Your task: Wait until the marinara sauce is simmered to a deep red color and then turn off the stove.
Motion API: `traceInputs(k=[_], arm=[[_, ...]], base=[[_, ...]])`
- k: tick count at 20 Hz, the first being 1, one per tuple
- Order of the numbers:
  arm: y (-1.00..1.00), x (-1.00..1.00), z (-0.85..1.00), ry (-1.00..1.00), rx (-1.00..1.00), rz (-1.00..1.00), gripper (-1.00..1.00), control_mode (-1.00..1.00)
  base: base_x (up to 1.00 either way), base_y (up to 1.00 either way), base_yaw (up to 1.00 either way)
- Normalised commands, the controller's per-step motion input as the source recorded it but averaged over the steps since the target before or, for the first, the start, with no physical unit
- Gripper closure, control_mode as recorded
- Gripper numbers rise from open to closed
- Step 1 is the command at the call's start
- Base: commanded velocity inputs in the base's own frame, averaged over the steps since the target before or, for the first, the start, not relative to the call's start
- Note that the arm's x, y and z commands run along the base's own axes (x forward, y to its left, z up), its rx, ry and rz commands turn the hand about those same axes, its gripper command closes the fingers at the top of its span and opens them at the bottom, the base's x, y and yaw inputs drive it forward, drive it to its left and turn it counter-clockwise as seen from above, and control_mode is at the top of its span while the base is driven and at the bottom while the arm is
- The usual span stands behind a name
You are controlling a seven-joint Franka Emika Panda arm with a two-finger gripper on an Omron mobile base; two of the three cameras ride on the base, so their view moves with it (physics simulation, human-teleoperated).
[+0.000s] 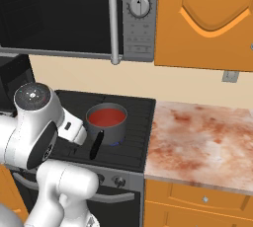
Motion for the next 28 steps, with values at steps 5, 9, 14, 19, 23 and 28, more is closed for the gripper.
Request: traceInputs(k=[5, 9, 14, 19, 23, 28], arm=[[0.00, 0.00, 0.00, 0.00, 0.00, 0.00, -1.00, -1.00], [0.04, 0.00, 0.00, 0.00, 0.00, 0.00, -1.00, 1.00], [0.00, 0.00, 0.00, 0.00, 0.00, 0.00, -1.00, 1.00], [0.00, 0.00, 0.00, 0.00, 0.00, 0.00, -1.00, 1.00], [0.00, 0.00, 0.00, 0.00, 0.00, 0.00, -1.00, 1.00], [0.00, 0.00, 0.00, 0.00, 0.00, 0.00, -1.00, 1.00]], base=[[0.00, 0.00, 0.00], [0.00, 0.05, 0.00], [0.00, 0.34, 0.00], [0.00, 0.36, 0.00], [0.00, 0.22, 0.00], [0.00, 0.23, 0.00]])
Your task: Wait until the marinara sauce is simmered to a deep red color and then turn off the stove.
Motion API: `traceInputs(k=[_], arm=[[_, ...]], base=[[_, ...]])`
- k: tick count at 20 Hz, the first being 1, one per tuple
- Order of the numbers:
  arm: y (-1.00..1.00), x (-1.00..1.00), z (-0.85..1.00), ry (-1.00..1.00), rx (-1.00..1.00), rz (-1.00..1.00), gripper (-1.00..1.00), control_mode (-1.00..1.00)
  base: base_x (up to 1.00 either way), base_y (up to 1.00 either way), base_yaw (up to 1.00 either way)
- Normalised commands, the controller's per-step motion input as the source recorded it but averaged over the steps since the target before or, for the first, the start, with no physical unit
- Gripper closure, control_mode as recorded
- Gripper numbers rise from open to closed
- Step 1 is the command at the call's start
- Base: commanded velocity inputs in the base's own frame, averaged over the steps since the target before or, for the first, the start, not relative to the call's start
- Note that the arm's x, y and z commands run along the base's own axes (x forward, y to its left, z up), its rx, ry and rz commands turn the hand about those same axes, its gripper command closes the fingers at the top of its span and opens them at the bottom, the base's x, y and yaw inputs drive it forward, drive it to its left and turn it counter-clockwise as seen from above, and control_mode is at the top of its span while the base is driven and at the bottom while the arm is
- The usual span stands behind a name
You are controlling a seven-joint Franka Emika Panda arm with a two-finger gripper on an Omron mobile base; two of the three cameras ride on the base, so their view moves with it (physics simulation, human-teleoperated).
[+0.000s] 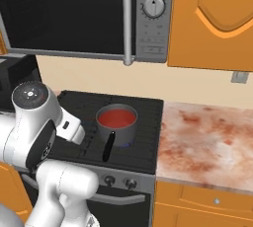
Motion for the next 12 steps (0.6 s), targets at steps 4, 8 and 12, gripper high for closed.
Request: traceInputs(k=[4, 8, 12], arm=[[0.00, 0.00, 0.00, 0.00, 0.00, 0.00, -1.00, 1.00], [0.00, 0.00, 0.00, 0.00, 0.00, 0.00, -1.00, 1.00], [0.00, 0.00, 0.00, 0.00, 0.00, 0.00, -1.00, 1.00]], base=[[0.00, 0.34, 0.00], [0.00, 0.47, 0.00], [0.00, 0.37, 0.00]])
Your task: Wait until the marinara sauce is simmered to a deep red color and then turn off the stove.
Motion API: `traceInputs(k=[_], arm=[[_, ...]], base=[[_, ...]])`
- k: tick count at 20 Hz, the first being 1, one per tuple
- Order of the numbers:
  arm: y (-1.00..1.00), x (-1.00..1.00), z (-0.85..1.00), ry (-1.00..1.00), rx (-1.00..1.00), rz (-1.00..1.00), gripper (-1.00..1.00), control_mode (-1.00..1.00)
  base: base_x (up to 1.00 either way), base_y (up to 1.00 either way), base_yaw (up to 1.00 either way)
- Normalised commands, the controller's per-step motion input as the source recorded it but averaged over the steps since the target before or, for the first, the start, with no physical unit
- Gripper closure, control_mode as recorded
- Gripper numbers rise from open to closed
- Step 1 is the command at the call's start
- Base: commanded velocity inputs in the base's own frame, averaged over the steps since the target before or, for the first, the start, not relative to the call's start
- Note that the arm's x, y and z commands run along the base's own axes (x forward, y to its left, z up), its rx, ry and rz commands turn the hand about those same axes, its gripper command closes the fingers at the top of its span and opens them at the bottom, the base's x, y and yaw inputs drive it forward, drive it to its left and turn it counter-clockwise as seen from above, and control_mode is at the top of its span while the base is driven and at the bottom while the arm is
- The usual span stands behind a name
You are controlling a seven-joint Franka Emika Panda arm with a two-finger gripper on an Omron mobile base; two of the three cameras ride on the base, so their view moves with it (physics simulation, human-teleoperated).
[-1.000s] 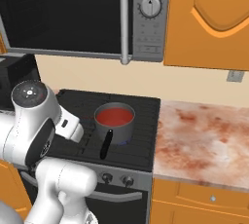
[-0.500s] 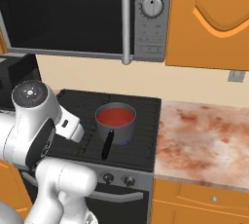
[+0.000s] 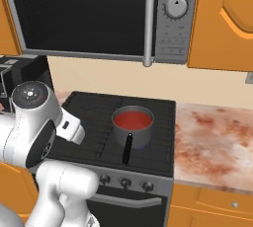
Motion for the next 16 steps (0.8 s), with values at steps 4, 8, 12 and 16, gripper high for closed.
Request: traceInputs(k=[4, 8, 12, 16], arm=[[0.00, 0.00, 0.00, 0.00, 0.00, 0.00, -1.00, 1.00], [0.00, 0.00, 0.00, 0.00, 0.00, 0.00, -1.00, 1.00], [0.00, 0.00, 0.00, 0.00, 0.00, 0.00, -1.00, -1.00], [0.00, 0.00, 0.00, 0.00, 0.00, 0.00, -1.00, -1.00]], base=[[0.00, 0.29, 0.00], [0.00, 0.05, 0.00], [0.00, 0.00, 0.00], [0.00, 0.00, 0.00]])
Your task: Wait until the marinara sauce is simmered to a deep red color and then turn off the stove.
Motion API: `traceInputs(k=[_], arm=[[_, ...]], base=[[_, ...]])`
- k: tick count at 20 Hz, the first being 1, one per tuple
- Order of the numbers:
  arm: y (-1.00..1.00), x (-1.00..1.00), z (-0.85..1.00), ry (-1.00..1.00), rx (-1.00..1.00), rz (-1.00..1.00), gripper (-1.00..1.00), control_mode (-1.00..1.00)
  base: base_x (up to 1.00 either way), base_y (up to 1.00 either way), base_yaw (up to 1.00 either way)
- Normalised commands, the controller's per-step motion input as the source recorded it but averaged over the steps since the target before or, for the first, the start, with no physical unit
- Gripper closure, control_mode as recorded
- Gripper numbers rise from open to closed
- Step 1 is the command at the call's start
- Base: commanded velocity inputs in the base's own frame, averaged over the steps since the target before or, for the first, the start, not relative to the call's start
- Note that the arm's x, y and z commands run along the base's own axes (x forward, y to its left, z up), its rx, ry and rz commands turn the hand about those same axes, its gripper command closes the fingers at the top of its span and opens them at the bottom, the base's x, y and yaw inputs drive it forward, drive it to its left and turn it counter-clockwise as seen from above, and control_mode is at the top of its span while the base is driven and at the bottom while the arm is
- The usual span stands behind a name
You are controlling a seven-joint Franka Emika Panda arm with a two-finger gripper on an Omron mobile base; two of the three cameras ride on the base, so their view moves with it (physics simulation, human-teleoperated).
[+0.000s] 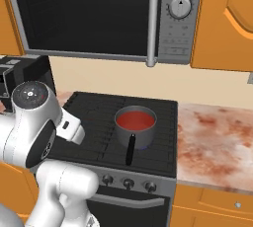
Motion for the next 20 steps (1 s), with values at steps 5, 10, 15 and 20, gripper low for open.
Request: traceInputs(k=[5, 10, 15, 20], arm=[[-0.11, -0.01, -0.01, 0.00, 0.00, 0.00, -1.00, -1.00], [-0.61, -0.12, -0.23, 0.00, 0.02, -0.03, -1.00, -1.00], [-0.64, -0.14, -0.40, 0.00, 0.01, -0.05, -1.00, -1.00], [-0.63, -0.11, -0.47, 0.00, 0.00, -0.05, -1.00, -1.00]], base=[[0.00, 0.00, 0.00], [0.00, 0.00, 0.00], [0.00, 0.00, 0.00], [0.00, 0.00, 0.00]])
